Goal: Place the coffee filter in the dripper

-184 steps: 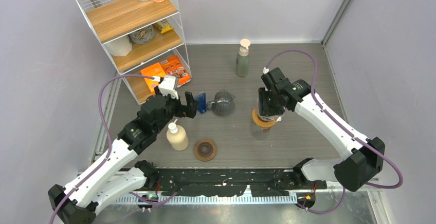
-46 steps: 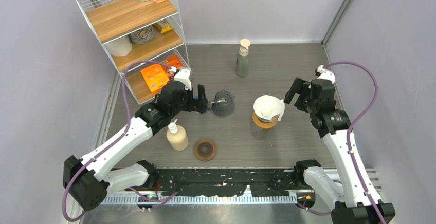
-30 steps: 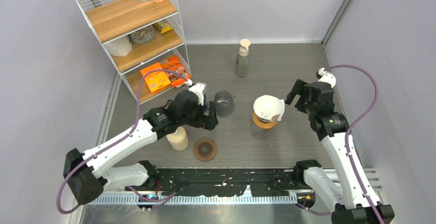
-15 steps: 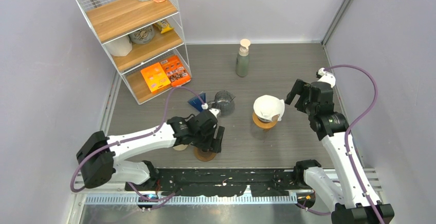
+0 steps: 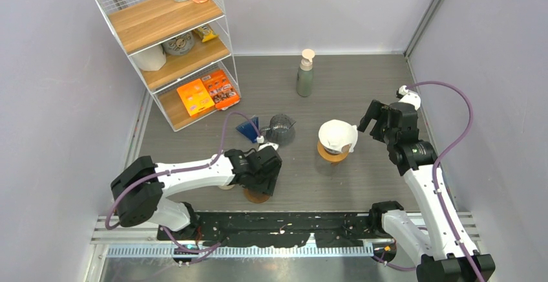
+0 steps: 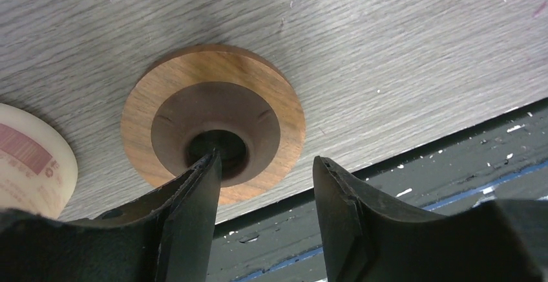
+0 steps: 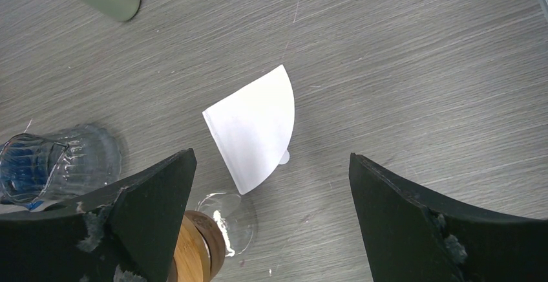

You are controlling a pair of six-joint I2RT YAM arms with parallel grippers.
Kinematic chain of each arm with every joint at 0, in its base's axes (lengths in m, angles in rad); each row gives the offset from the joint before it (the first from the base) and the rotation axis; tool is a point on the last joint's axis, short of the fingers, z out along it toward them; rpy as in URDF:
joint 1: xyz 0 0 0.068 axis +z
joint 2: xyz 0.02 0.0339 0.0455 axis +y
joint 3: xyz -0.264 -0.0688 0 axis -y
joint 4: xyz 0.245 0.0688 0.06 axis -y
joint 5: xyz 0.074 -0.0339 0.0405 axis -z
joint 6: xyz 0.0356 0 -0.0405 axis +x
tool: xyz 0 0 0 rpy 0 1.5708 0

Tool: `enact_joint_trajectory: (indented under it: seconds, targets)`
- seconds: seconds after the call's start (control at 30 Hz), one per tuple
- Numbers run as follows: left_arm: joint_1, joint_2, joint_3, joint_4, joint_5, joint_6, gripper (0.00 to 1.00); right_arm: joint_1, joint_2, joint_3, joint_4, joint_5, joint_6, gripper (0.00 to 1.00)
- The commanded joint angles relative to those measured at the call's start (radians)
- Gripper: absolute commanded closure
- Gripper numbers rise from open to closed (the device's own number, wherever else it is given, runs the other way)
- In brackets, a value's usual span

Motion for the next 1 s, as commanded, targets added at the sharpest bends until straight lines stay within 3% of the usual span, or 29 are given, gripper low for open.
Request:
enact_joint_trajectory:
  seconds: [0.0, 0.27, 0.63, 0.97]
  targets:
    - [-0.009, 0.028, 0.05, 0.014, -0.055, -0.021, 0.42, -0.006, 0.002, 0.003, 0.044, 0.012, 0.004, 0.05]
    - [-0.023, 0.09, 0.083, -0.009, -0.089, -0.025, 0.52, -0.006, 0.005, 0.004, 0.043, 0.006, 0.002, 0.05]
    - [-0.03, 0.066, 0.112, -0.023, -0.112, 0.001, 1.0, -0.006, -0.002, 0.005, 0.043, 0.0, -0.008, 0.04]
    - [-0.03, -0.104, 0.112, 0.034, -0.177, 0.116, 1.0, -0.006, -0.02, -0.001, 0.057, -0.026, -0.029, 0.05]
